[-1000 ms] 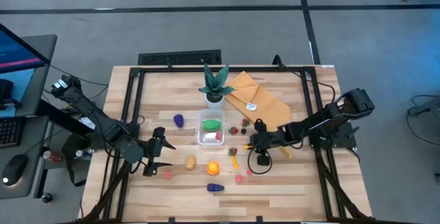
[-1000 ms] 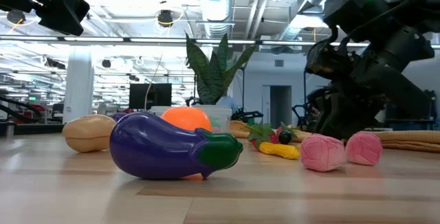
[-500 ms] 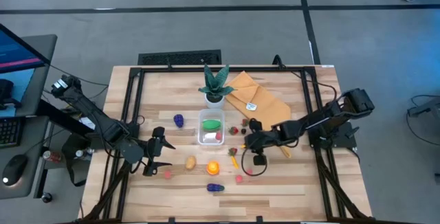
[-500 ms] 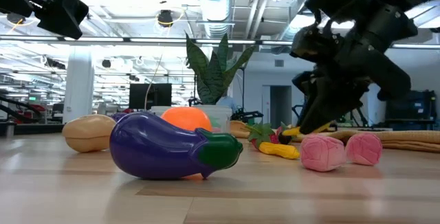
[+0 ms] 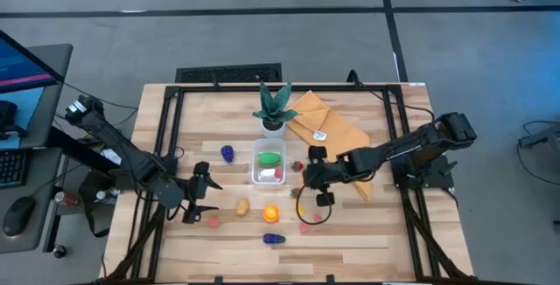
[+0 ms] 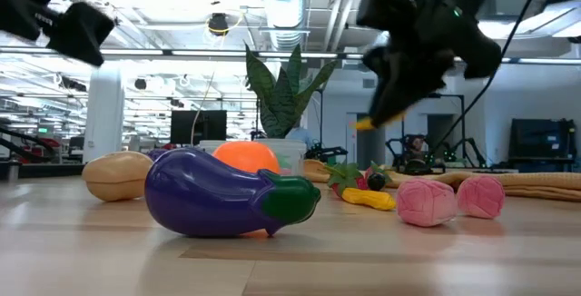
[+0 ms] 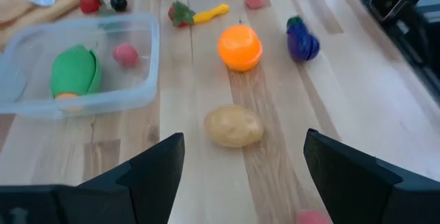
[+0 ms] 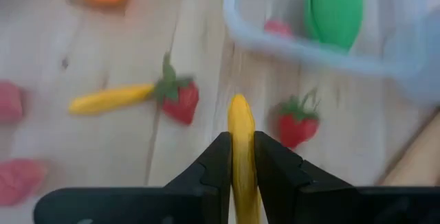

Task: Pick and placing Produce into tupperware
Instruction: Put the top yellow corn into the transparent bin

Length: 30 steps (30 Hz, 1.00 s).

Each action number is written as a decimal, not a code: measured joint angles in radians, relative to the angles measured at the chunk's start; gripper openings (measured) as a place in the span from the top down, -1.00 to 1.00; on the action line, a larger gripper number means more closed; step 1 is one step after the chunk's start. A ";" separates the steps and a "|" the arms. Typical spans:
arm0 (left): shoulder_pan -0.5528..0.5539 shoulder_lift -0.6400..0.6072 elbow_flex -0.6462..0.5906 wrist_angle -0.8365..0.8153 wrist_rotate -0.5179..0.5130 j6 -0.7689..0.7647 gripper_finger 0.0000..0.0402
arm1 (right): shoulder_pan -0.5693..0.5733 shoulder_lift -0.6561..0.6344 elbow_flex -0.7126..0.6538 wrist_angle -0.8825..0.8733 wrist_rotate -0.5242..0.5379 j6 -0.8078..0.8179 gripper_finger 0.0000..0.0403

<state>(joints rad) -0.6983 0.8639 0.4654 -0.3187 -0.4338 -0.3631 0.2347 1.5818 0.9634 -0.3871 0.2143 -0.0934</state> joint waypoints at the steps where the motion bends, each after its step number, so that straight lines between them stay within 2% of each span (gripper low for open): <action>1: 0.000 0.000 -0.017 0.015 0.000 -0.003 -0.44 | -0.004 0.000 0.013 0.001 0.000 -0.018 0.74; 6: 0.000 0.000 -0.101 0.110 -0.001 -0.018 -0.44 | -0.037 0.000 0.059 0.078 -0.001 -0.120 0.74; 12: 0.000 0.000 -0.142 0.170 -0.051 -0.004 -0.44 | -0.075 0.000 0.062 0.229 -0.008 -0.226 0.74; 18: 0.000 0.000 -0.162 0.201 -0.163 0.048 -0.44 | -0.110 0.014 0.062 0.332 -0.072 -0.255 0.74; 25: 0.000 0.000 -0.162 0.171 -0.326 0.055 -0.44 | -0.139 0.097 0.068 0.473 -0.084 -0.250 0.74; 30: 0.000 0.000 -0.162 0.128 -0.358 0.024 -0.44 | -0.162 0.178 0.060 0.528 -0.086 -0.247 0.74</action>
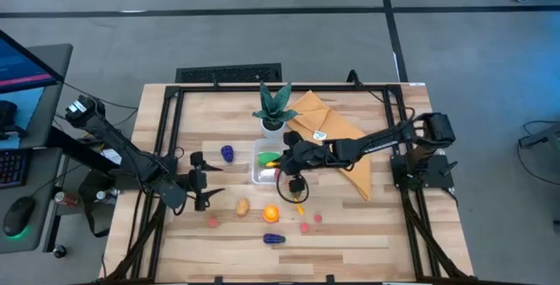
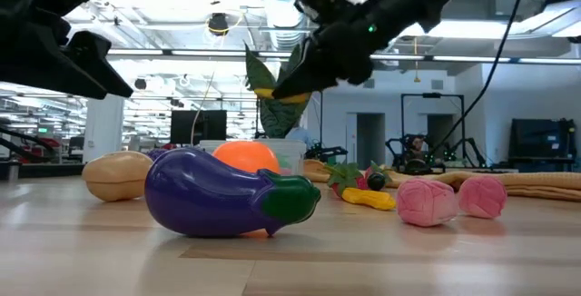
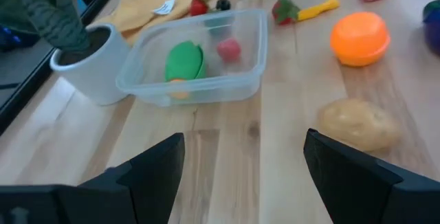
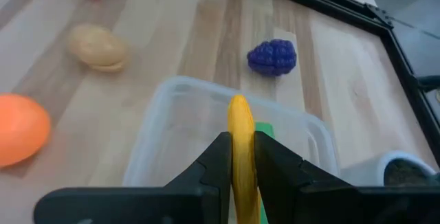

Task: Pick and placing Produce into tupperware
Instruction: Put the top yellow corn into the transparent bin

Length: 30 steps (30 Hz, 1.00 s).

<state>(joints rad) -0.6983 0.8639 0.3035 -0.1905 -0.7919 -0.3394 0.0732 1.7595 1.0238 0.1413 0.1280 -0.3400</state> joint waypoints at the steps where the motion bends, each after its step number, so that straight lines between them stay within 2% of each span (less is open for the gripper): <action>1: 0.000 0.000 0.000 -0.007 -0.002 -0.009 -0.44 | -0.004 0.012 0.001 0.023 0.000 0.000 0.74; 6: 0.000 0.000 0.000 -0.034 -0.014 -0.026 -0.44 | -0.025 0.063 0.003 0.112 -0.026 0.002 0.74; 19: 0.000 0.000 0.000 -0.053 -0.036 -0.042 -0.44 | -0.126 0.097 0.000 0.139 -0.040 0.122 0.74; 30: 0.000 0.000 0.000 -0.056 -0.036 -0.050 -0.44 | -0.169 0.095 0.002 0.148 -0.201 0.141 0.69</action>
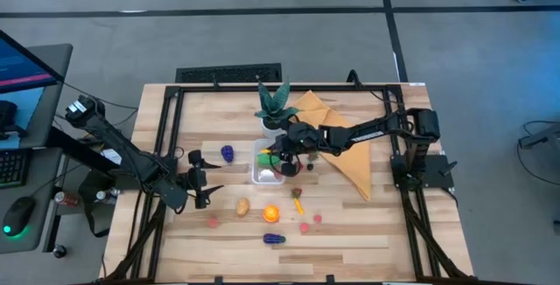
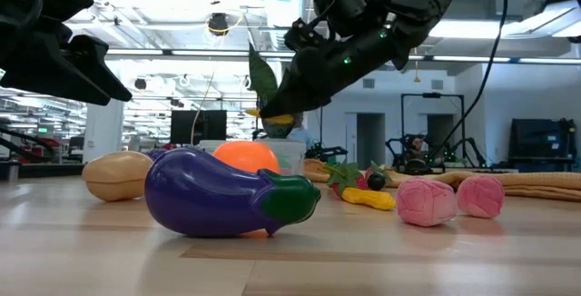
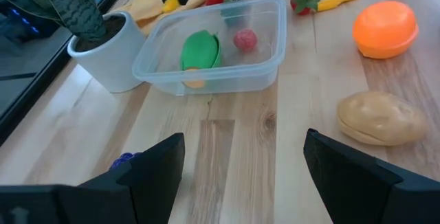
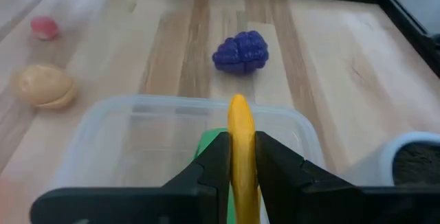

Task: Pick and placing Produce into tupperware
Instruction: Put the top yellow corn into the transparent bin, then put the blackberry into the transparent bin

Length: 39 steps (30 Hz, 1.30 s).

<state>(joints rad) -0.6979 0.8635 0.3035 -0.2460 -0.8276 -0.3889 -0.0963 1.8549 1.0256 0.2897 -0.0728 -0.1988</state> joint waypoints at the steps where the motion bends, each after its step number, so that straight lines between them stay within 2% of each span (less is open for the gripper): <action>1: 0.000 0.000 0.000 0.000 0.000 0.000 -0.44 | 0.000 0.000 0.000 0.002 -0.001 0.002 0.67; 12: 0.000 0.000 0.000 -0.004 0.000 -0.008 -0.44 | -0.010 0.000 0.000 0.006 0.000 0.014 0.49; 24: 0.000 0.000 0.000 -0.014 -0.002 -0.018 -0.43 | 0.036 -0.001 0.000 0.010 -0.005 -0.069 0.49; 29: 0.000 0.000 0.001 -0.108 -0.079 -0.053 -0.43 | 0.091 -0.020 -0.001 -0.008 -0.006 -0.125 0.49; 36: 0.002 0.000 0.001 -0.258 -0.230 -0.157 -0.43 | 0.197 -0.123 0.000 -0.097 -0.006 -0.194 0.49; 39: 0.020 0.000 0.001 -0.259 -0.236 -0.154 -0.43 | 0.248 -0.187 0.000 -0.164 -0.009 -0.211 0.49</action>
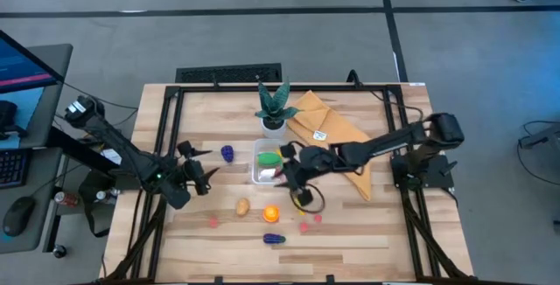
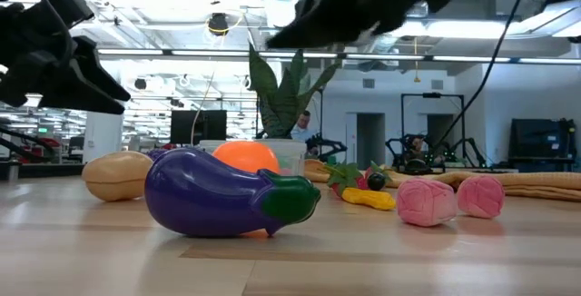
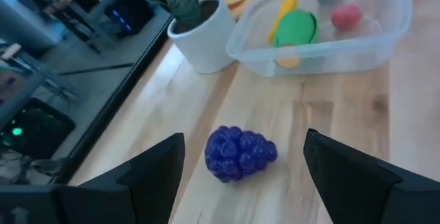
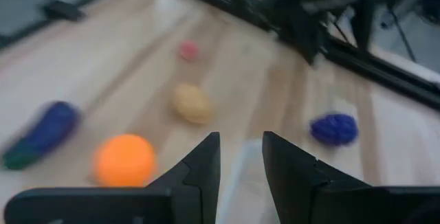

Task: Pick and placing Produce into tupperware
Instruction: Put the blackberry into the transparent bin

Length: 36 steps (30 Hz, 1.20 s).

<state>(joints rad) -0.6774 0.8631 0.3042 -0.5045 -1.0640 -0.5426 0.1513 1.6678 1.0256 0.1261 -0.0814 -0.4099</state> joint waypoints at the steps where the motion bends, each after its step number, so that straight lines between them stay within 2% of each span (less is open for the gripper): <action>1: 0.012 0.000 0.000 0.000 0.009 0.006 -0.43 | 0.016 -0.023 0.000 -0.030 0.000 0.000 0.49; 4: 0.055 0.000 0.004 0.004 0.041 0.011 -0.43 | 0.053 -0.086 0.000 -0.093 0.001 0.009 0.49; 9: 0.169 0.000 0.057 0.067 0.094 -0.082 -0.43 | 0.106 -0.164 0.000 -0.181 0.026 0.059 0.49; 17: 0.366 0.000 0.152 0.208 0.382 -0.078 -0.43 | 0.158 -0.187 0.000 -0.312 0.135 0.120 0.49; 22: 0.505 0.001 0.203 0.088 0.422 -0.325 -0.43 | 0.182 -0.179 0.000 -0.392 0.135 0.183 0.49; 26: 0.623 0.001 0.225 -0.015 0.510 -0.453 -0.43 | 0.203 -0.179 -0.001 -0.400 0.136 0.180 0.49; 29: 0.694 0.001 0.225 -0.029 0.583 -0.470 -0.43 | 0.209 -0.183 -0.001 -0.398 0.151 0.173 0.49; 36: 0.823 0.074 0.225 -0.015 0.721 -0.475 -0.43 | 0.209 -0.252 -0.001 -0.477 0.307 0.265 0.49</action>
<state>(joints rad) 0.1451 0.9367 0.5297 -0.5195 -0.3425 -1.0172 0.3606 1.4154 1.0248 -0.3511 0.2252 -0.1446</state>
